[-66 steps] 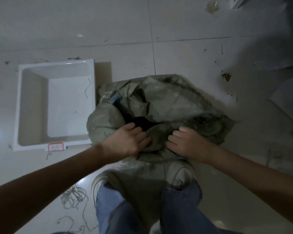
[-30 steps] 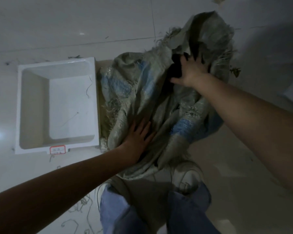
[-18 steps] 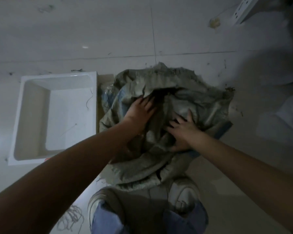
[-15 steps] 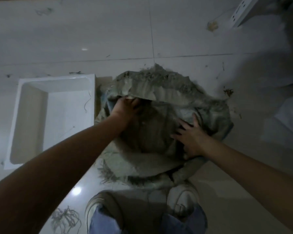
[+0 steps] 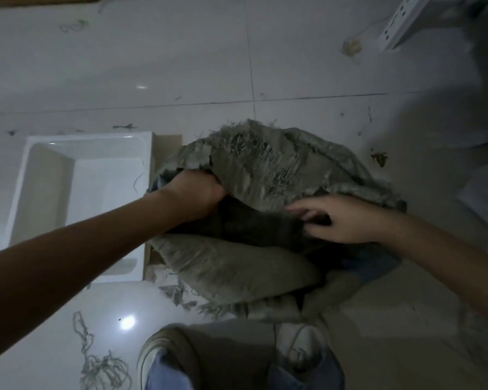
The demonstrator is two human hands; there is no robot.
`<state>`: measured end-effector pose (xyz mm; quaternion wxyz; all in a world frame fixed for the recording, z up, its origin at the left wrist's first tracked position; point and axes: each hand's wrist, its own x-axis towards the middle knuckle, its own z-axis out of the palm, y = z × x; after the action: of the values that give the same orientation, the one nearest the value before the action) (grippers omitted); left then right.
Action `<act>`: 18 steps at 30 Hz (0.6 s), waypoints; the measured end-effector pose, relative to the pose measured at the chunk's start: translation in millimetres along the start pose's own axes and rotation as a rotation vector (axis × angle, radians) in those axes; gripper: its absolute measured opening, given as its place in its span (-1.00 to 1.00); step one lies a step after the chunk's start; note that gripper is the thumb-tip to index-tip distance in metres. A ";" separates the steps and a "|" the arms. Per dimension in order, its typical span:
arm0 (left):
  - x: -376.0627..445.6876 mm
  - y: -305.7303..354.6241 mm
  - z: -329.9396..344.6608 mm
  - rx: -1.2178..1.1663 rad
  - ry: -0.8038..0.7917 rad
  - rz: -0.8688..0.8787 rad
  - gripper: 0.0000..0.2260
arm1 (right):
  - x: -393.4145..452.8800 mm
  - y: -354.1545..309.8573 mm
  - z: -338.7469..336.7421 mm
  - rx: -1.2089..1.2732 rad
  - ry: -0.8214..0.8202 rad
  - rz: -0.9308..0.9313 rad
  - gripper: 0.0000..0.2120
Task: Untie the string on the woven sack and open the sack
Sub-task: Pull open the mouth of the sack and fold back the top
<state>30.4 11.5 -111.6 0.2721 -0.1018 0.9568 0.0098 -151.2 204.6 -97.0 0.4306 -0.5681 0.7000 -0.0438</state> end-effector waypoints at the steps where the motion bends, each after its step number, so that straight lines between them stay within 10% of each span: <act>1: 0.4 4.9 -2.2 -0.110 0.100 -0.020 -0.78 | 1.9 -11.6 -3.0 -0.006 0.151 -0.047 -0.60; 4: -13.0 17.0 -4.9 -0.070 0.598 0.026 -0.88 | 12.5 -20.9 7.1 -0.532 0.634 -0.086 -0.38; 7: -22.8 9.8 11.9 0.270 0.905 -0.064 -0.83 | 15.9 -11.9 23.5 -0.662 0.589 0.182 -0.01; 12: -24.0 -15.5 14.3 -0.052 0.652 -0.445 -0.21 | 15.4 18.6 37.6 -0.574 0.697 0.257 -0.74; 18: -10.4 -61.5 -10.5 -1.389 0.319 -0.337 -0.91 | 15.8 36.8 -38.5 0.676 0.438 0.435 -0.79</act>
<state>45.9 -47.6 -95.0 -0.0001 -0.3967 0.7293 0.5574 -203.9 187.9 -101.9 0.4329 -0.2126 0.8239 -0.2975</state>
